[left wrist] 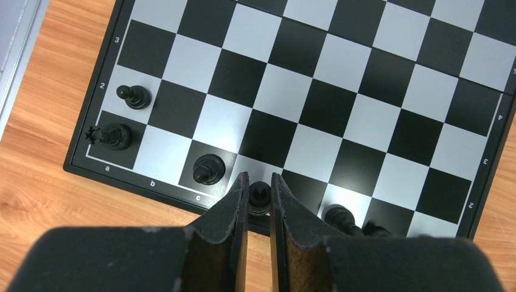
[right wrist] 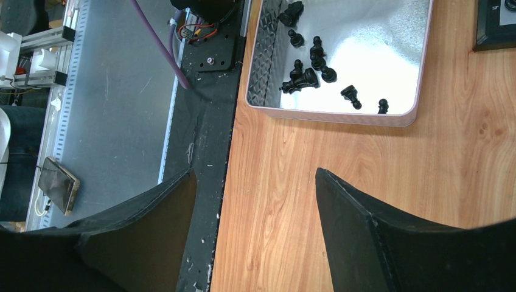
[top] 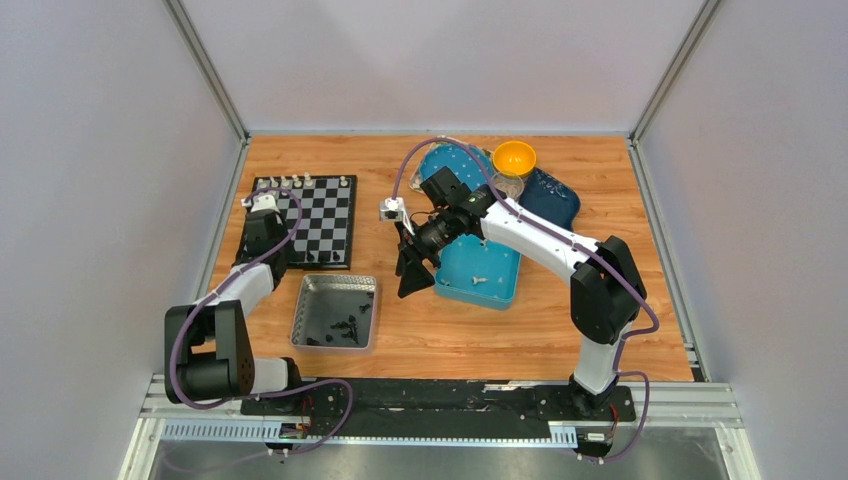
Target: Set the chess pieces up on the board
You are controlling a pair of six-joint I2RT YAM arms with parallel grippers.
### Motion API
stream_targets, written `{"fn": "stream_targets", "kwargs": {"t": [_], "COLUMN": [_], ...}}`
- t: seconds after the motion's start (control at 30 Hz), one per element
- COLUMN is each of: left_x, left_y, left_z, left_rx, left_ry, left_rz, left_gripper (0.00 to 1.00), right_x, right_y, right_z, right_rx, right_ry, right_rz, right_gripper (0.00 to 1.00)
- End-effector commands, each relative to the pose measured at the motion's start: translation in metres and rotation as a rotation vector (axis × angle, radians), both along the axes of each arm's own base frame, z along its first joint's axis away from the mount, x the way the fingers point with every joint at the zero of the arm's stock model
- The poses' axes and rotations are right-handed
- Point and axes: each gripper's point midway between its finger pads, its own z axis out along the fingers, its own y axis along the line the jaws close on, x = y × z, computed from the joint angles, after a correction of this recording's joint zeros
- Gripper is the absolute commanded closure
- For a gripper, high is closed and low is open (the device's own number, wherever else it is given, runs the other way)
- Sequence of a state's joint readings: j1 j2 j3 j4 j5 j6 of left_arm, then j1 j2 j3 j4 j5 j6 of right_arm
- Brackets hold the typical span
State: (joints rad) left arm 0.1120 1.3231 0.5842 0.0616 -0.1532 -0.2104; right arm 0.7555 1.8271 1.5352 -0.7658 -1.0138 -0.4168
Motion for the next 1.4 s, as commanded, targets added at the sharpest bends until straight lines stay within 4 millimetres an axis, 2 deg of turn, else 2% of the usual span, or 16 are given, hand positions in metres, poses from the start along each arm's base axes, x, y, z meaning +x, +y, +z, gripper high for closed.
{"fn": "stream_targets", "kwargs": {"t": [0.0,0.5,0.8,0.87,0.97,1.37], "left_x": [0.0155,0.0213,0.0176,0.016,0.0135,0.0118], "left_y": [0.0033,0.0079,0.0054,0.0054,0.0056,0.0056], "left_z": [0.0114,0.0102,0.0051,0.0043,0.0031,0.0068], "left_rx": [0.011,0.036,0.028,0.027,0.029,0.04], "left_ry": [-0.055,-0.054,-0.043,-0.042,-0.038,-0.035], "left_rz": [-0.016,-0.024,-0.034,-0.032,-0.03,-0.039], "left_gripper": [0.91,0.89,0.86,0.79,0.75,0.71], "right_x": [0.0033,0.0059,0.0077,0.0067,0.0074,0.006], "right_y": [0.0018,0.0014,0.0014,0.0017,0.0009,0.0015], "right_z": [0.0167,0.0136,0.012,0.012,0.0117,0.0125], "right_rx": [0.05,0.046,0.046,0.046,0.046,0.05], "right_ry": [-0.034,-0.025,-0.018,-0.014,-0.012,-0.007], "right_rz": [0.01,0.007,0.006,0.009,0.007,0.012], "right_gripper": [0.25,0.25,0.25,0.25,0.25,0.25]}}
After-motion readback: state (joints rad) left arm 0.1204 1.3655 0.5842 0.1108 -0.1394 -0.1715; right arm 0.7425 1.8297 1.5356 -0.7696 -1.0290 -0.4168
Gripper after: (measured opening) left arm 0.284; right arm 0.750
